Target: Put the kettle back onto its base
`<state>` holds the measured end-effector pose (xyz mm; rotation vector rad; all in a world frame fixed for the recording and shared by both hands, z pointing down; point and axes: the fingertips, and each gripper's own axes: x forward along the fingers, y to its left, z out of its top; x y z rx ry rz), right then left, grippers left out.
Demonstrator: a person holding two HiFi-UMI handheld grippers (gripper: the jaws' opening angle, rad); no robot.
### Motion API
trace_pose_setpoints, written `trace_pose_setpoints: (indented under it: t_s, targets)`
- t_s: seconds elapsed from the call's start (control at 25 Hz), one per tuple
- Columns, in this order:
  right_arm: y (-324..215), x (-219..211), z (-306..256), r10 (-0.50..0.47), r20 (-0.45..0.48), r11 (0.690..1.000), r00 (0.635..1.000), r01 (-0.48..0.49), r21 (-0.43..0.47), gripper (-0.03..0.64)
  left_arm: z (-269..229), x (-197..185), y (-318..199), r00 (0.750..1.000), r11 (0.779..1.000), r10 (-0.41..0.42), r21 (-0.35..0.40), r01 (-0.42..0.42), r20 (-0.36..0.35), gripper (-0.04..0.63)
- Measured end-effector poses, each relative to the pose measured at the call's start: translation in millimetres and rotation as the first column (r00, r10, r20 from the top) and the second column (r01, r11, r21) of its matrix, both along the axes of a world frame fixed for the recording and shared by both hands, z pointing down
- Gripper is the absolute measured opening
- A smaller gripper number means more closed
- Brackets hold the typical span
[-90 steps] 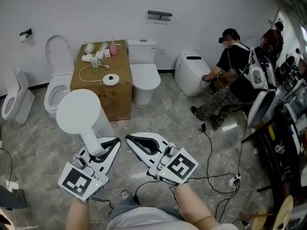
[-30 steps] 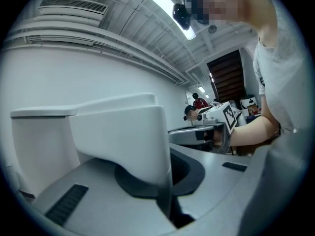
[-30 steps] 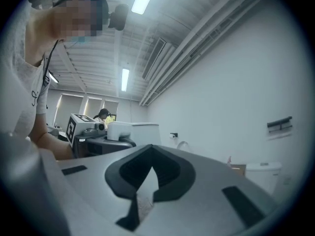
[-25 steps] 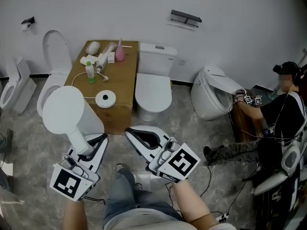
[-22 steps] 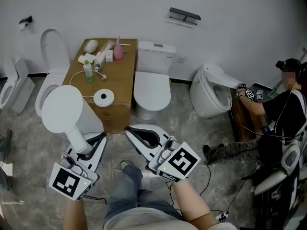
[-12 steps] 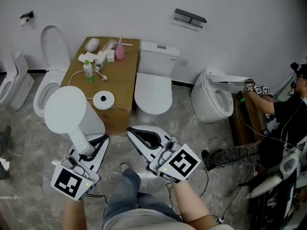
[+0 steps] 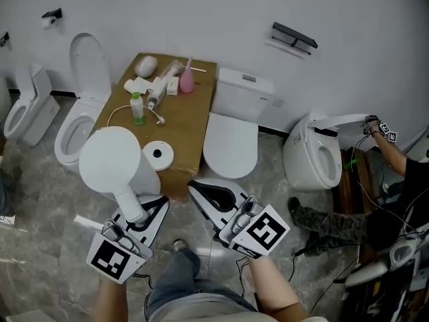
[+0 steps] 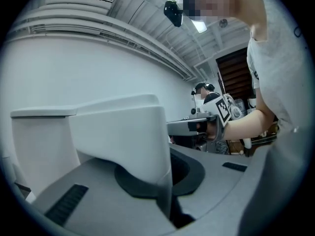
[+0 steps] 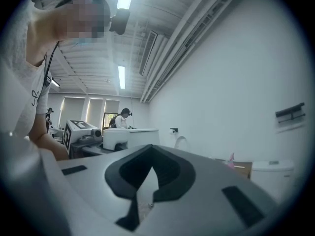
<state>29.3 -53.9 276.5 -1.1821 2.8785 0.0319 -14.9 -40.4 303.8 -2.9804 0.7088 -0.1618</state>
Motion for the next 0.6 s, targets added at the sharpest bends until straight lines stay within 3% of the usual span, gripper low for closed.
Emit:
trace_pose_setpoints:
  t_s: [0.6]
  targets:
    - [-108,6,9,-0.058,0.014,0.998,0.998,0.058,0.001,0.008,24,23,-85,0.999,1.000,0.017,0.009,-0.017,0.035,0.008]
